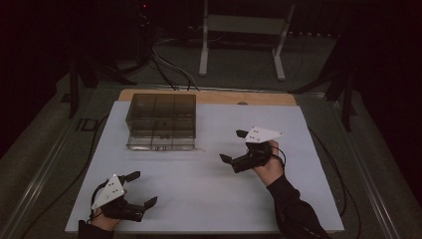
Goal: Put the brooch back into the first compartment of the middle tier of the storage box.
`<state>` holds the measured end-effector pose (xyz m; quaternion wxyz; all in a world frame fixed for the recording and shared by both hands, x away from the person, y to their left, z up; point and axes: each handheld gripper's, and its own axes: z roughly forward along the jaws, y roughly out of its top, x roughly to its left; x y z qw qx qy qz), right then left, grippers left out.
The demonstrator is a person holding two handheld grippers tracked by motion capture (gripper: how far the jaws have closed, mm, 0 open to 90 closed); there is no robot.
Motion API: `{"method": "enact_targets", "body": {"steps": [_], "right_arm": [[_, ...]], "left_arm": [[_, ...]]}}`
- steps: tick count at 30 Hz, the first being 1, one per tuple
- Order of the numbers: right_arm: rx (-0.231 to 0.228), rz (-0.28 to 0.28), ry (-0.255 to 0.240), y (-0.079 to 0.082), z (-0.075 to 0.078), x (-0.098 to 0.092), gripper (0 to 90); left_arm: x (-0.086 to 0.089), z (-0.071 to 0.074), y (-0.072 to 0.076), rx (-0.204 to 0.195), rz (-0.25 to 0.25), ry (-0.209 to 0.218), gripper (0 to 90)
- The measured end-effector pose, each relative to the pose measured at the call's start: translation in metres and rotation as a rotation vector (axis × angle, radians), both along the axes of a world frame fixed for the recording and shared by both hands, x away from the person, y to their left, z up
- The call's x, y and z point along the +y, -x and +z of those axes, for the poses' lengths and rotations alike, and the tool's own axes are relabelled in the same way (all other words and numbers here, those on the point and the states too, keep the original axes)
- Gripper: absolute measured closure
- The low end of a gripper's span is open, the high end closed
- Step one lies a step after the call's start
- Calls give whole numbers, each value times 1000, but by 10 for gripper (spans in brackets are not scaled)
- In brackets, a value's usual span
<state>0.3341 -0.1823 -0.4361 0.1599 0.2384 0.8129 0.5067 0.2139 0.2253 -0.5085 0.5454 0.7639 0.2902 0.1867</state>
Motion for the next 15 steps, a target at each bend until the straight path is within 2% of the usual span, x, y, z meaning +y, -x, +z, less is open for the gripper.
{"method": "enact_targets", "body": {"steps": [8,15], "right_arm": [[21,10,13,-8,-6,9,0],[40,15,0,-15,-9,16,0]], "left_arm": [[0,0,0,-1,0,3,3],[0,0,0,3,-1,5,3]]}}
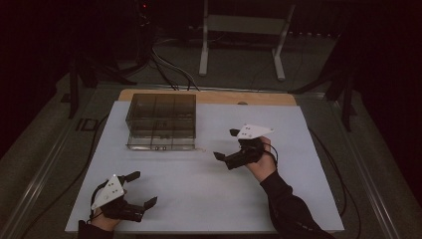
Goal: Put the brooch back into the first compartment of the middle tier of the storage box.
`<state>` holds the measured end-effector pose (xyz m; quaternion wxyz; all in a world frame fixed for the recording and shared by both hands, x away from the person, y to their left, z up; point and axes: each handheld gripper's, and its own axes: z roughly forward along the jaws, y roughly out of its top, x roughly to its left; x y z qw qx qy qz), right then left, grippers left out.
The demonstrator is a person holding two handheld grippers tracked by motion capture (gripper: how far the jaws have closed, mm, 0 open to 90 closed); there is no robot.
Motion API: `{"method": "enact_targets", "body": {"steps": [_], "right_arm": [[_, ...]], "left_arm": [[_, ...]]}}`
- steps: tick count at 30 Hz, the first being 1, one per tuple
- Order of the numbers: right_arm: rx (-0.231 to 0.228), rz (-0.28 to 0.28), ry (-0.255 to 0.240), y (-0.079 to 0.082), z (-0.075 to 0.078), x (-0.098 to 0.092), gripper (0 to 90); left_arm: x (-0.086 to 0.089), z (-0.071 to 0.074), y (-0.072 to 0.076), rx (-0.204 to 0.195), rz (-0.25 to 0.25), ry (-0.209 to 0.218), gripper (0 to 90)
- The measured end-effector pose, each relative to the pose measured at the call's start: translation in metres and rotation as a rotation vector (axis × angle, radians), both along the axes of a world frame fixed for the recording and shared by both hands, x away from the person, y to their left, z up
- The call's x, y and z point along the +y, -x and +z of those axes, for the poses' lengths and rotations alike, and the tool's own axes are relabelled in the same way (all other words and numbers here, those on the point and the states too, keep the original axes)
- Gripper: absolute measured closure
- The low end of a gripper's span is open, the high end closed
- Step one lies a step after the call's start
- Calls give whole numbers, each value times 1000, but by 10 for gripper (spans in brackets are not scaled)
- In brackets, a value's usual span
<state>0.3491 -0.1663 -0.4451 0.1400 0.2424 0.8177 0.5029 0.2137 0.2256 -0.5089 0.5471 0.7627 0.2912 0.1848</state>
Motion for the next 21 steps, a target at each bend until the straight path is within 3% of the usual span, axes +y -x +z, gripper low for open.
{"method": "enact_targets", "body": {"steps": [4,6,11,21], "right_arm": [[1,6,-17,-3,-1,4,0],[-33,18,-15,-4,-2,7,0],[-12,18,20,-8,-5,15,0],[89,-6,8,-19,-16,31,0]], "left_arm": [[-1,0,0,-3,-2,-3,3],[-1,0,0,-2,-2,-1,3],[-1,0,0,0,-2,0,3],[0,1,0,-4,-2,1,3]]}}
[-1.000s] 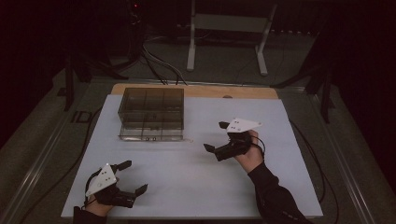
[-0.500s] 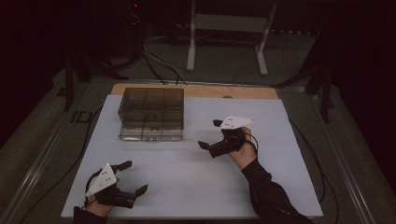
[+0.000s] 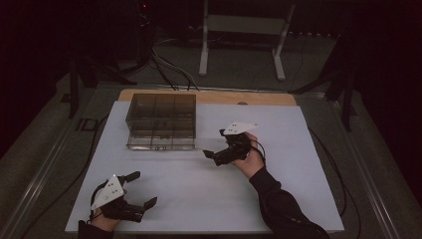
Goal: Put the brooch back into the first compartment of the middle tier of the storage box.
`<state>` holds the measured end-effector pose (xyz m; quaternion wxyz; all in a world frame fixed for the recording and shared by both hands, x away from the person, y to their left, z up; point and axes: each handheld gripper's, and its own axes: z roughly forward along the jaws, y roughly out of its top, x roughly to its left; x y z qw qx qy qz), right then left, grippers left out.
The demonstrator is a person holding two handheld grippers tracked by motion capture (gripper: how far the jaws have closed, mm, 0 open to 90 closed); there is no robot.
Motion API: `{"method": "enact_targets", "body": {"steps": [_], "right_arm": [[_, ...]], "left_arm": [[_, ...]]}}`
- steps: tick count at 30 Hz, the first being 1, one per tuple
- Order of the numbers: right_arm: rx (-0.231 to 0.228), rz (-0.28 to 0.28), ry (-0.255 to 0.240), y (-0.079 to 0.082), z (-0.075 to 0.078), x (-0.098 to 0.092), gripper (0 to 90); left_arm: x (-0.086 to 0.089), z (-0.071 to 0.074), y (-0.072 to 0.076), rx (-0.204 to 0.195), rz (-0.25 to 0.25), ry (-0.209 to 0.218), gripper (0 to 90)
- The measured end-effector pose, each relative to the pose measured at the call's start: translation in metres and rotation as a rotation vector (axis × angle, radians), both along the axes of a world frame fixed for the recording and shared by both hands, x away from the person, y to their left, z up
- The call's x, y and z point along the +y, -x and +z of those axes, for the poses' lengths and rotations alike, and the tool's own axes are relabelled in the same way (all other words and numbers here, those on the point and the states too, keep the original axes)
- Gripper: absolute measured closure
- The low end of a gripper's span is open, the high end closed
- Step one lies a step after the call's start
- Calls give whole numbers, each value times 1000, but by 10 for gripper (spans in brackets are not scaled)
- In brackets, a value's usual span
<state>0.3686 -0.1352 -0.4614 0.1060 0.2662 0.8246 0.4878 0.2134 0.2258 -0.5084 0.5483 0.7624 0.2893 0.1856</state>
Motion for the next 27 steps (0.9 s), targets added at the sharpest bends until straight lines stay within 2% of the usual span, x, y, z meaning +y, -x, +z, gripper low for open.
{"method": "enact_targets", "body": {"steps": [8,21,27], "right_arm": [[33,14,29,-6,-14,15,0],[88,-16,106,-20,-32,24,265],[84,-19,156,-26,-38,30,410]], "left_arm": [[1,0,0,-2,1,4,3],[1,0,0,0,-2,4,3],[1,0,0,1,-3,5,3]]}}
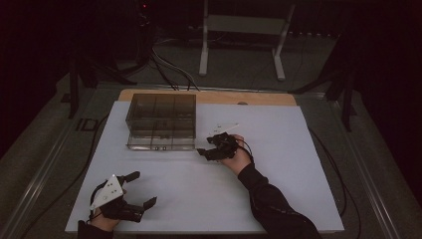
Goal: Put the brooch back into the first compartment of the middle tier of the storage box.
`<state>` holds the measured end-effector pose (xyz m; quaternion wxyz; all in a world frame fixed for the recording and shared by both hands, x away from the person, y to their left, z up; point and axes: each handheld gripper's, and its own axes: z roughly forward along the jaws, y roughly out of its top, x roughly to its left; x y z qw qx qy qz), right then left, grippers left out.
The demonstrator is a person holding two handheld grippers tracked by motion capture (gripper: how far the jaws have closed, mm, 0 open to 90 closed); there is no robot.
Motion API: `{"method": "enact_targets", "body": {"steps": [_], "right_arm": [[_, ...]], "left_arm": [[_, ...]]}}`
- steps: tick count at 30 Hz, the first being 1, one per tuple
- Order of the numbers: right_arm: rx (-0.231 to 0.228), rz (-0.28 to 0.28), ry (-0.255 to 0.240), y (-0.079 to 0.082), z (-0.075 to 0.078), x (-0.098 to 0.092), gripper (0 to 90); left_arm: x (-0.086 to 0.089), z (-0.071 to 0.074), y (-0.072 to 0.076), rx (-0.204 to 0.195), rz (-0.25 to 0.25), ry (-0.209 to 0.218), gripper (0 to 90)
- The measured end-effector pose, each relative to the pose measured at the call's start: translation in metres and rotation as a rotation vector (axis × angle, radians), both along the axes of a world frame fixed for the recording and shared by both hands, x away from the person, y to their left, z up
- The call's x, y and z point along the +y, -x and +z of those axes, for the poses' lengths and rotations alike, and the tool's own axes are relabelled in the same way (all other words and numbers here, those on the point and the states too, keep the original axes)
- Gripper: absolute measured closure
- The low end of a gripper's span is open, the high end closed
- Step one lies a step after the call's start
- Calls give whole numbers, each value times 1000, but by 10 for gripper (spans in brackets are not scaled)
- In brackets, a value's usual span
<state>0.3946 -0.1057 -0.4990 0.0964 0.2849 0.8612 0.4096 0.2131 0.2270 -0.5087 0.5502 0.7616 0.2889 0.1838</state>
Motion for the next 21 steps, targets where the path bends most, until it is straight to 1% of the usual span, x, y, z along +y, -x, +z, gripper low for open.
{"method": "enact_targets", "body": {"steps": [2,7,10,11,17,19,21], "right_arm": [[2,5,20,-3,-2,1,447],[33,17,38,-11,-8,5,538],[43,22,47,-13,-11,8,566],[39,24,51,-15,-12,10,569],[54,10,82,-20,-17,15,611],[55,13,90,-22,-19,16,636],[66,16,96,-23,-21,17,655]], "left_arm": [[0,0,0,0,2,3,3],[0,0,0,3,2,3,3],[0,0,0,2,2,-1,3],[0,0,0,3,1,0,3],[1,-1,-1,3,6,3,3],[1,-1,0,4,7,3,3],[1,-1,0,4,5,-2,3]]}}
